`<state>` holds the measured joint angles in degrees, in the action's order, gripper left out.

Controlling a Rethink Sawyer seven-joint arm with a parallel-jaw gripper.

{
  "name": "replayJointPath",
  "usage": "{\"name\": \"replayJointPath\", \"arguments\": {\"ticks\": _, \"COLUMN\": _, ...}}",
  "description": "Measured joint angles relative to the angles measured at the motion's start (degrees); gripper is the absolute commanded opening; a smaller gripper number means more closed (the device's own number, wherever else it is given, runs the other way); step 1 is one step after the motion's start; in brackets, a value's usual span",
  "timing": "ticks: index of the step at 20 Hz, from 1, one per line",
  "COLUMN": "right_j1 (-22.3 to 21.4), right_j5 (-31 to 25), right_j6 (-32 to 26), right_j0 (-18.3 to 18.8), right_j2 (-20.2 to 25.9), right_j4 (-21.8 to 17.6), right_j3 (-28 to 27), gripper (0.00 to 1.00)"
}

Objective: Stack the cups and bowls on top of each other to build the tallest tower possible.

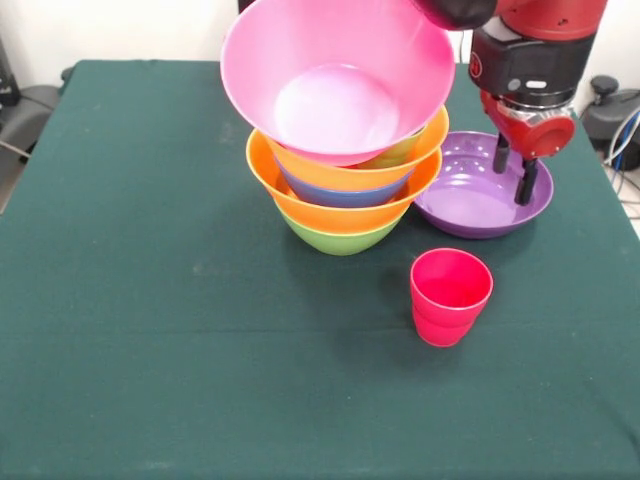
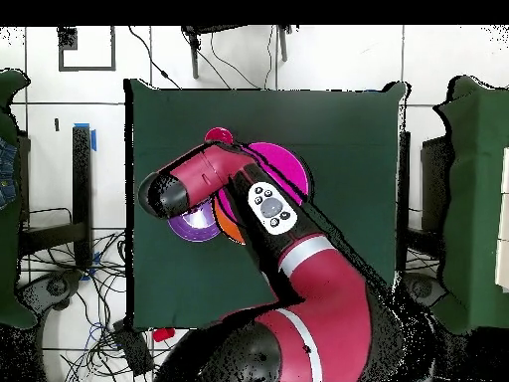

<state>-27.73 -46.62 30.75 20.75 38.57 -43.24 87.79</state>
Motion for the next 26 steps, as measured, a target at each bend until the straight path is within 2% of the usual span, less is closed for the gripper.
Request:
{"name": "replayJointPath", "arguments": {"ticks": 18, "right_j1": 1.8, "right_j5": 1.3, "right_j6": 0.0, "right_j0": -1.9, "right_j2": -0.4, "right_j4": -1.7, "right_j3": 0.1, "gripper": 1.0}}
{"name": "replayJointPath", "arguments": {"ticks": 26, "right_j1": 2.8, "right_j5": 5.6, "right_j6": 0.0, "right_j0": -2.5, "right_j2": -2.5, "right_j4": -5.6, "right_j3": 0.1, "gripper": 1.0}}
